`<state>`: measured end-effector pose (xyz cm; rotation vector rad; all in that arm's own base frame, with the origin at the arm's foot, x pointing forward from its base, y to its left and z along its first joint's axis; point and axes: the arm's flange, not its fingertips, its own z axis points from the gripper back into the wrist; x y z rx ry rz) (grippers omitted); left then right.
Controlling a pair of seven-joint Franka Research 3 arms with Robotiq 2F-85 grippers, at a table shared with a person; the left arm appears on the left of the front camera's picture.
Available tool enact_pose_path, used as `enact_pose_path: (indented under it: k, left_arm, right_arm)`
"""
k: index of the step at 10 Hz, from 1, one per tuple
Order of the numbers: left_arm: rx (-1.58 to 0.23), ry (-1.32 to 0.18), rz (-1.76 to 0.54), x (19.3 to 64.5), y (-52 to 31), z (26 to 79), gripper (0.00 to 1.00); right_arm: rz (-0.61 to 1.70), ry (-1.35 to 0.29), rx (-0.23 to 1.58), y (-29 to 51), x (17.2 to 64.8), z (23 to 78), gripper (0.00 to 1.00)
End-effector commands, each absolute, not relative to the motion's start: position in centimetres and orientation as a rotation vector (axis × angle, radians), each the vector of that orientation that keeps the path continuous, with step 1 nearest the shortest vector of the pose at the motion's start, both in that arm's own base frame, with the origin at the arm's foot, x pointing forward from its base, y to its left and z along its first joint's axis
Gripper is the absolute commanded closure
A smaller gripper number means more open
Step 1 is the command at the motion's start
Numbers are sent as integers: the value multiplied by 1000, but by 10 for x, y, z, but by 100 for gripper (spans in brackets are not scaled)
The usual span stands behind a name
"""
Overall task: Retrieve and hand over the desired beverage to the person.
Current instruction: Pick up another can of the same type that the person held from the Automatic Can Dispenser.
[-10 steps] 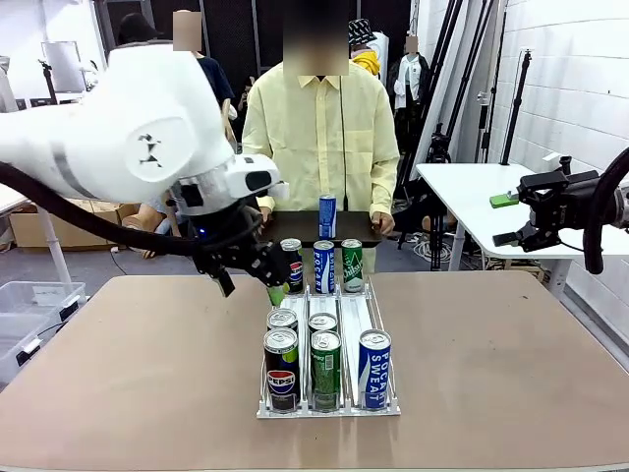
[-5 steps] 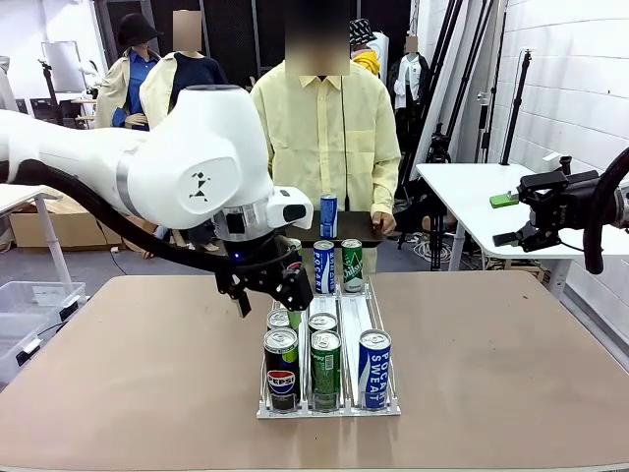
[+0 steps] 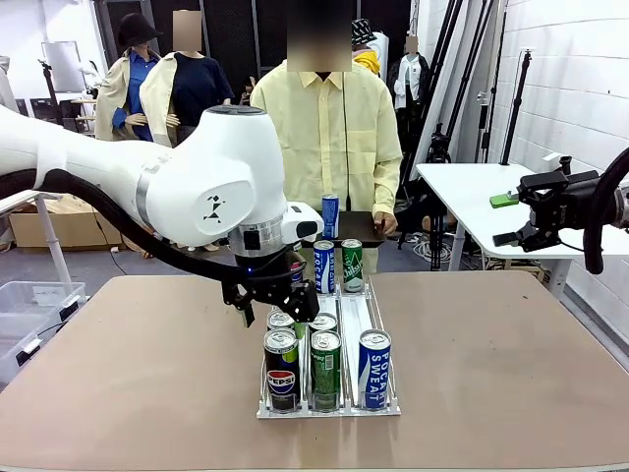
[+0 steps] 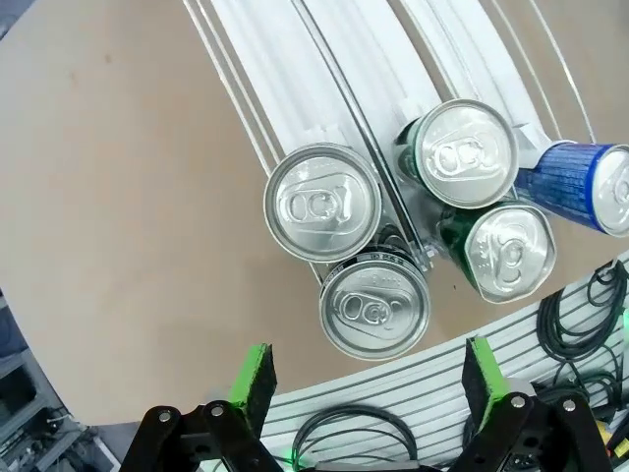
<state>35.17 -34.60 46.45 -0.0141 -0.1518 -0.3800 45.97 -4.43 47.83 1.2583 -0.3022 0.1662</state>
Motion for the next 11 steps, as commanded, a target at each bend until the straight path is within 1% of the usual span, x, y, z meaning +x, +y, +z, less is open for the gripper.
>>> enact_pose_path:
  k: [1, 11]
  left_arm:
    - [23, -182, -351, 350, -352, 457, 0]
    - [51, -157, -333, 351, -360, 421, 0]
  right_arm:
    - [167, -303, 1264, -44, 459, 478, 0]
    - [167, -303, 1264, -44, 459, 478, 0]
